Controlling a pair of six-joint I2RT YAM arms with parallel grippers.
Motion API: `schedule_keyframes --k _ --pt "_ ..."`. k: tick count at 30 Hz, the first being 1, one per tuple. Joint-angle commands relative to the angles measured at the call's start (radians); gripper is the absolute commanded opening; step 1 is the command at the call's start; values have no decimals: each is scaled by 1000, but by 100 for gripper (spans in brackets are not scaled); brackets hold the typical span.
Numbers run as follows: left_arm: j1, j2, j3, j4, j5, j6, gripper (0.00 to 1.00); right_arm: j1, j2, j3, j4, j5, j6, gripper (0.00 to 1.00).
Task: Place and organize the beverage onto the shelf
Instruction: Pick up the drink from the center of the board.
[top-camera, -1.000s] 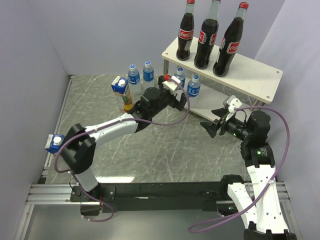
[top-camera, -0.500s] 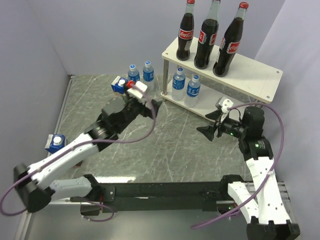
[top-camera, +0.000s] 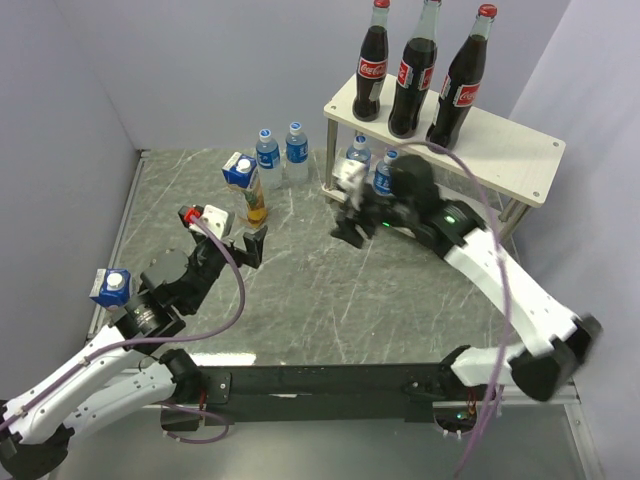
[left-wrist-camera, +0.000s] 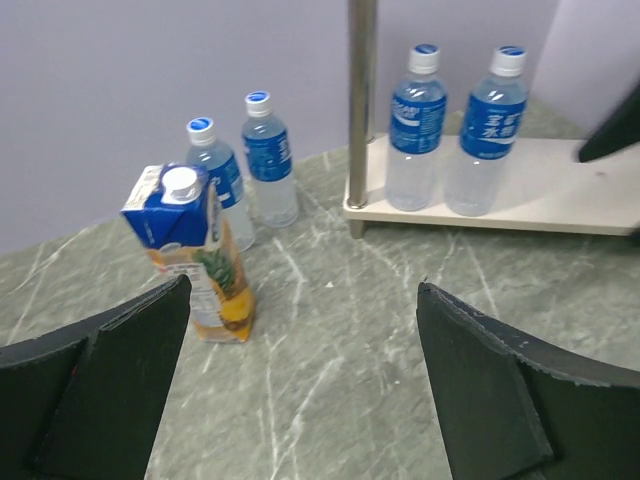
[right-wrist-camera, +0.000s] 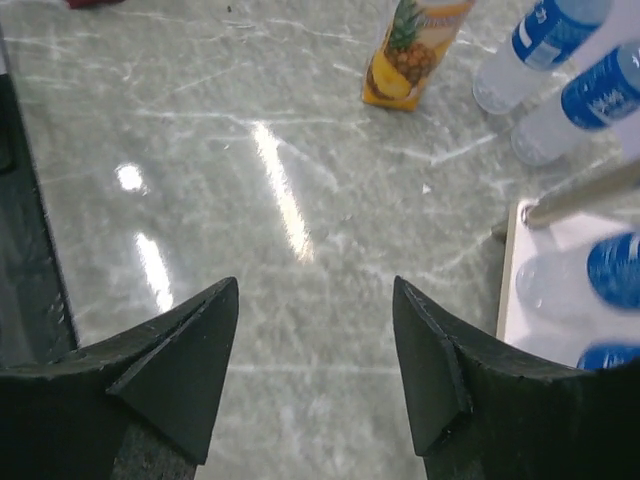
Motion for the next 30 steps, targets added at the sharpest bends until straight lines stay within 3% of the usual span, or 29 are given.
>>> schedule_keyframes --k 1,13,18,22,30 --pt "6 -29 -3 -2 -70 30 99 95 194 154 -4 216 17 69" --pt "23 -109 -39 18 -122 82 99 179 653 606 199 594 208 67" --pt "46 -106 -43 30 -126 47 99 179 703 687 135 496 149 69" --pt "132 -48 0 7 6 -31 100 178 564 556 65 318 86 71" --pt "480 225 225 15 539 -325 99 149 149 0 117 53 5 73"
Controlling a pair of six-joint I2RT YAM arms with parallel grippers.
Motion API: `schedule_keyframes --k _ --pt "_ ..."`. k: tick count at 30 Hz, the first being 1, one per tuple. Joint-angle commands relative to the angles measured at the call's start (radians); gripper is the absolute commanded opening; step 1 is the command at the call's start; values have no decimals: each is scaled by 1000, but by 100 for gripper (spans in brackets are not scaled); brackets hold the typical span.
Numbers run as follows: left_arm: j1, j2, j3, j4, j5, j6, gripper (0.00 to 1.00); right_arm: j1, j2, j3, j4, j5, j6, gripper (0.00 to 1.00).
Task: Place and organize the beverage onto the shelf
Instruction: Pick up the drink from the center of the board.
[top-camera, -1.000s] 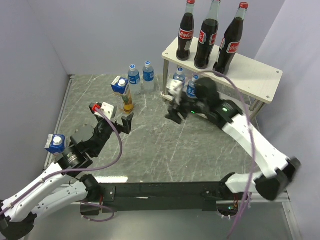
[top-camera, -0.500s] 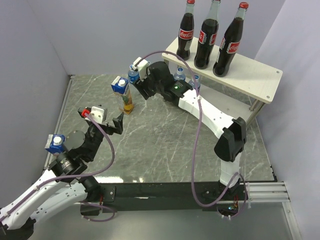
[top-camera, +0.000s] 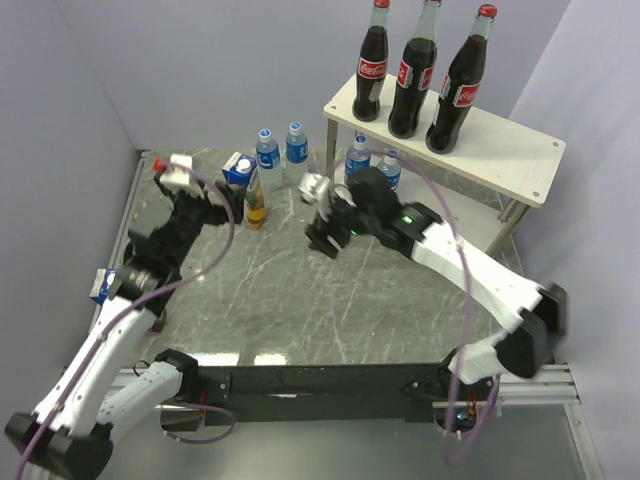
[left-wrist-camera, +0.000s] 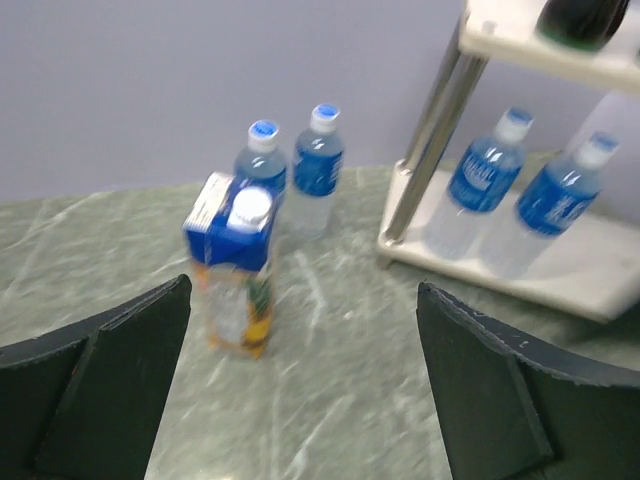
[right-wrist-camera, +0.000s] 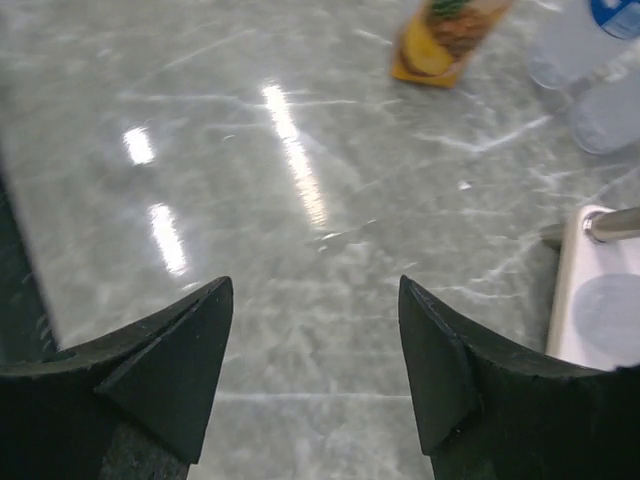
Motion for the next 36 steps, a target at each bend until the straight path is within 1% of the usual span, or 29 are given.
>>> schedule_keyframes --k 1,2,3,4,5,6,7,8,9,10,11,13,14,16,17,18,19,21,22,23,24,28,30,36 --pt "85 126 142 39 298 -163 99 -42 -230 -160 48 -193 -84 74" --pt "96 207 214 21 307 -176 99 -57 -266 -240 53 -229 -93 75" --pt "99 253 258 1 318 -176 100 -79 -299 -275 56 -258 -100 75" --pt "102 298 303 -19 318 -180 100 -132 -354 -303 64 -326 -89 76" --pt "108 385 391 -59 321 -185 99 -168 -373 -349 65 -359 -80 75" --pt "111 430 435 -71 327 -188 99 -200 -389 -361 59 -391 -71 75" --pt "114 473 520 -90 321 -190 98 -255 -401 -368 35 -440 -58 75" --pt "117 517 565 -111 313 -188 98 -275 -406 -368 16 -454 -57 75" --pt "123 603 610 -155 312 -191 97 -295 -409 -366 -2 -476 -55 74" --pt "128 646 653 -176 309 -193 95 -315 -428 -369 -16 -496 -46 74" --pt "133 725 737 -197 290 -194 95 -344 -441 -380 -13 -519 -40 74" --pt "137 802 820 -266 264 -190 91 -360 -484 -386 9 -514 -21 74" --pt "140 873 895 -291 241 -185 91 -366 -494 -383 10 -485 -21 74" --pt "140 941 967 -346 221 -174 86 -372 -514 -375 4 -459 -24 74" --pt "140 971 1031 -363 212 -164 85 -377 -521 -375 4 -451 -24 74" --pt "140 1031 1064 -378 195 -156 83 -389 -525 -375 6 -447 -23 74" --pt "140 1062 1131 -416 180 -150 79 -395 -536 -378 9 -447 -21 74" --pt "140 1143 1193 -446 148 -128 77 -404 -541 -381 7 -454 -21 74" --pt "140 1166 1248 -456 143 -122 75 -404 -542 -378 3 -457 -24 74" --pt "140 1212 1272 -473 143 -110 75 -407 -542 -377 1 -461 -26 74" --pt "140 1232 1296 -480 116 -107 74 -404 -542 -375 -2 -464 -26 74" --pt "140 1321 1409 -506 91 -88 71 -404 -548 -378 -4 -461 -31 74" --pt "139 1358 1428 -509 77 -84 68 -406 -553 -380 -2 -461 -31 74" --pt "140 1399 1423 -489 54 -59 67 -406 -550 -381 -4 -471 -35 74"
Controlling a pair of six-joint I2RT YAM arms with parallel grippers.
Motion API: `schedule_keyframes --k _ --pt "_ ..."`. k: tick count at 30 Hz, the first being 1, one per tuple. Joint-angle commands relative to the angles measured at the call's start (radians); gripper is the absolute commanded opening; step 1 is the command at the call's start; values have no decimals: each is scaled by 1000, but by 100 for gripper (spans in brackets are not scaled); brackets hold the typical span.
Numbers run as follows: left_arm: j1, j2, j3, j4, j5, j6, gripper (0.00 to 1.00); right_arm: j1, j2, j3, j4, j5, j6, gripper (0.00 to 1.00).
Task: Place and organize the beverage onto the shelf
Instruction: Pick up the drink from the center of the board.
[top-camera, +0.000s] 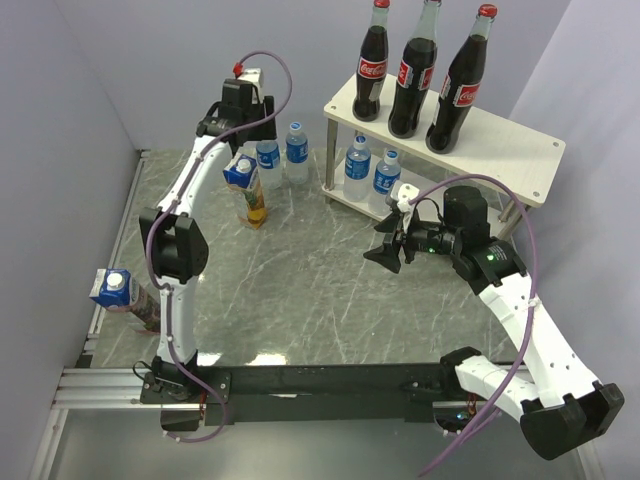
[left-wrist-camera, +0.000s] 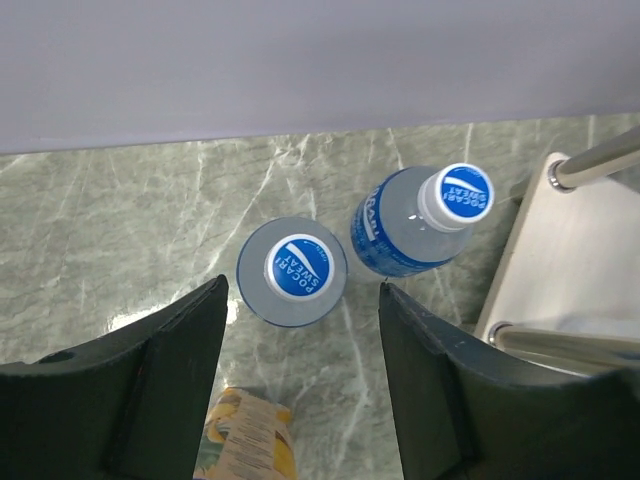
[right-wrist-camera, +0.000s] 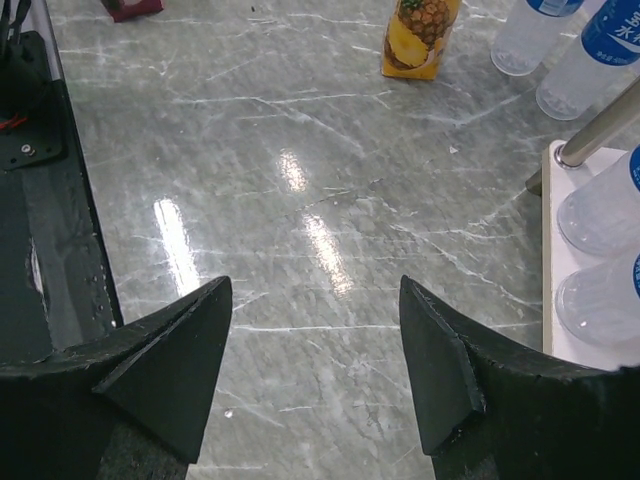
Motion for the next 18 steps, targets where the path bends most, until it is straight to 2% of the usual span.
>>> schedule_keyframes --k 1,13,18 --pt "0 17 55 6 -27 37 67 -7 -15 7 9 -23 -4 74" --pt "-3 99 83 34 -56 64 60 -5 -15 4 11 -25 -4 74" --pt "-9 91 67 66 -30 78 48 -5 -15 4 11 -24 -7 74"
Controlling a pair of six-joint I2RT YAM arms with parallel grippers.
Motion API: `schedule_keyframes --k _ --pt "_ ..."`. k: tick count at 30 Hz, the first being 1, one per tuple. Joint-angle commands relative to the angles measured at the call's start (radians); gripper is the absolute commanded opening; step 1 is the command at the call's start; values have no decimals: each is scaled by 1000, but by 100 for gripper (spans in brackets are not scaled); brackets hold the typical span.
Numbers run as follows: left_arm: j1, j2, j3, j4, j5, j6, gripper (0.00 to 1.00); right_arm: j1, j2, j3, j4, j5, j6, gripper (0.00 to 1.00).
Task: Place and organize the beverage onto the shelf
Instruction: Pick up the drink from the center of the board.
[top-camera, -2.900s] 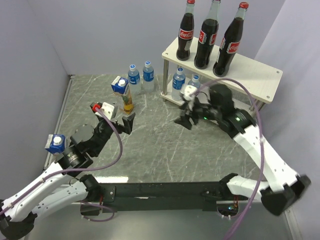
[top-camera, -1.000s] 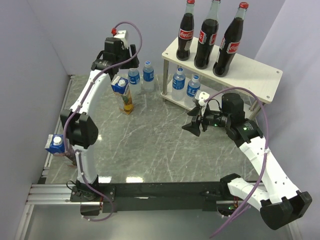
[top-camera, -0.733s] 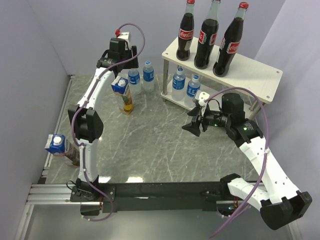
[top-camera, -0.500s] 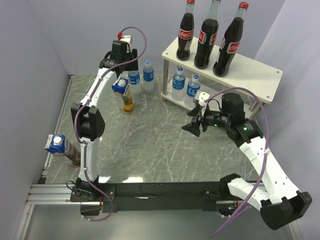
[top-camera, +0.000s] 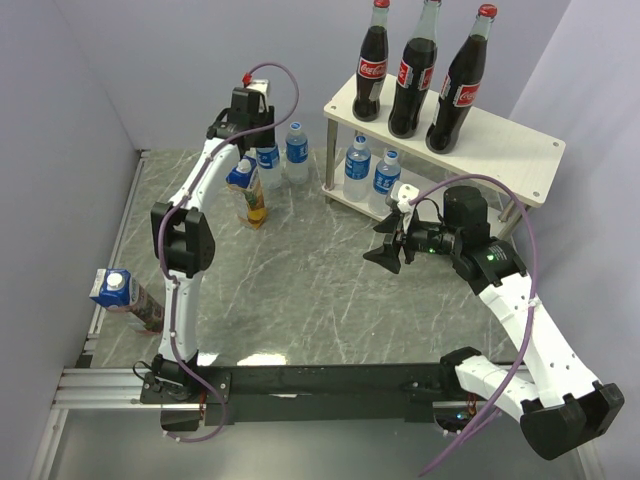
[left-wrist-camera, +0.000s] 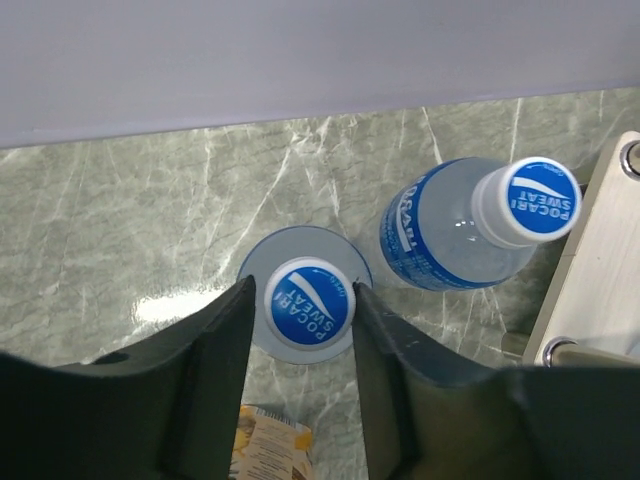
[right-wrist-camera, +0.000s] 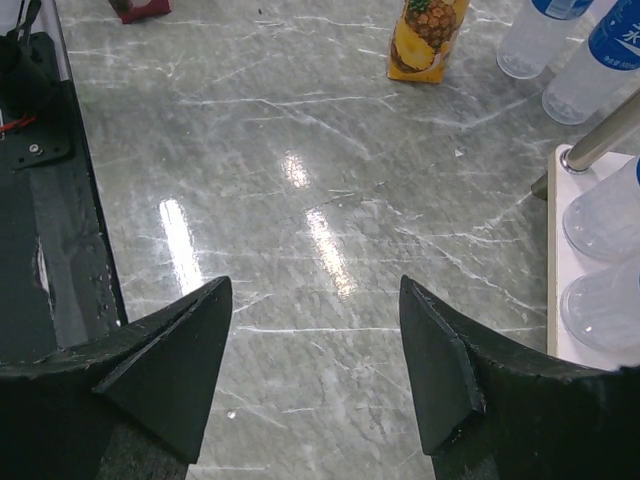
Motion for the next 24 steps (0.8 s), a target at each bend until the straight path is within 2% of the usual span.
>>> schedule_keyframes --k 1,2,5,6,9,16,24 --pt "-14 -17 33 64 9 45 47 -7 -14 3 9 -6 -9 74" --pt "-20 -23 33 70 7 56 44 -5 -14 3 8 -7 -10 73" --pt "-36 -32 46 81 9 89 21 -7 -14 5 6 -1 -13 74" --pt "-40 -38 43 91 4 95 8 -5 -15 5 6 -1 -13 74" --pt "-59 -89 -6 127 -26 124 0 -7 -20 3 9 -1 -10 73" --pt "-88 -233 -86 167 -5 139 0 -14 -21 3 8 -4 -12 73" --pt "-137 -379 -256 203 20 133 0 -30 -25 3 9 -4 -13 74"
